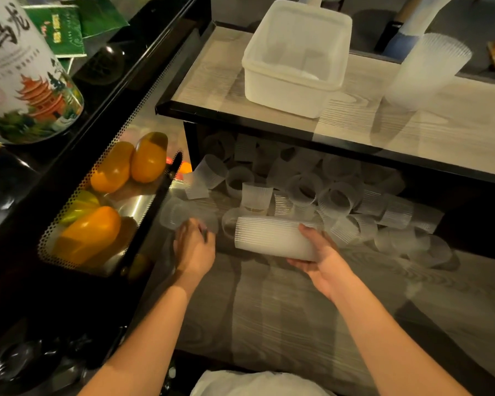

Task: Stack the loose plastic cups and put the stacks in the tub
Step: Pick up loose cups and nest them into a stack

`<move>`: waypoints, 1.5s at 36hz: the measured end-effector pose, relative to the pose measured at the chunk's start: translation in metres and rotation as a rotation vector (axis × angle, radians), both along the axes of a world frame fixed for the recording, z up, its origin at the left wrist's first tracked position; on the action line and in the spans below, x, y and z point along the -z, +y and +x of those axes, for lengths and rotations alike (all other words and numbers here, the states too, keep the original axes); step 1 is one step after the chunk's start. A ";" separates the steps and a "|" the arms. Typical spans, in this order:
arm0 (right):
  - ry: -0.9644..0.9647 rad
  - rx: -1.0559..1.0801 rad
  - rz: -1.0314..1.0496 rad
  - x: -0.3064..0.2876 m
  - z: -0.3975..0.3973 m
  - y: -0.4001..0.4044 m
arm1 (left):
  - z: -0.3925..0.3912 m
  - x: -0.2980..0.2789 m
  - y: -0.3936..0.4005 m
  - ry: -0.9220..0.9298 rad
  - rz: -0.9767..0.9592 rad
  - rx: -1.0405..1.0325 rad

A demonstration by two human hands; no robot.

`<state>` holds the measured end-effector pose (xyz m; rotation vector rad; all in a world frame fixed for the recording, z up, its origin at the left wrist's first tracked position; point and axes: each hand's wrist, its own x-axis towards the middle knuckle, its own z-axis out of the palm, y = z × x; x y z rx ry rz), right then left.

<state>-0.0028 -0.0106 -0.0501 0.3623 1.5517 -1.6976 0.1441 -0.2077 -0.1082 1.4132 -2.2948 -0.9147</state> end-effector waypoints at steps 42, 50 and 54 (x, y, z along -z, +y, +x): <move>-0.099 -0.128 -0.022 -0.019 0.001 -0.021 | 0.002 -0.033 -0.005 0.329 0.094 0.112; -0.110 -0.050 0.043 -0.011 0.001 -0.019 | 0.004 -0.001 -0.033 -0.378 -0.085 0.199; -0.110 0.022 0.045 -0.011 -0.001 -0.014 | 0.000 -0.007 -0.026 -0.004 0.160 -0.018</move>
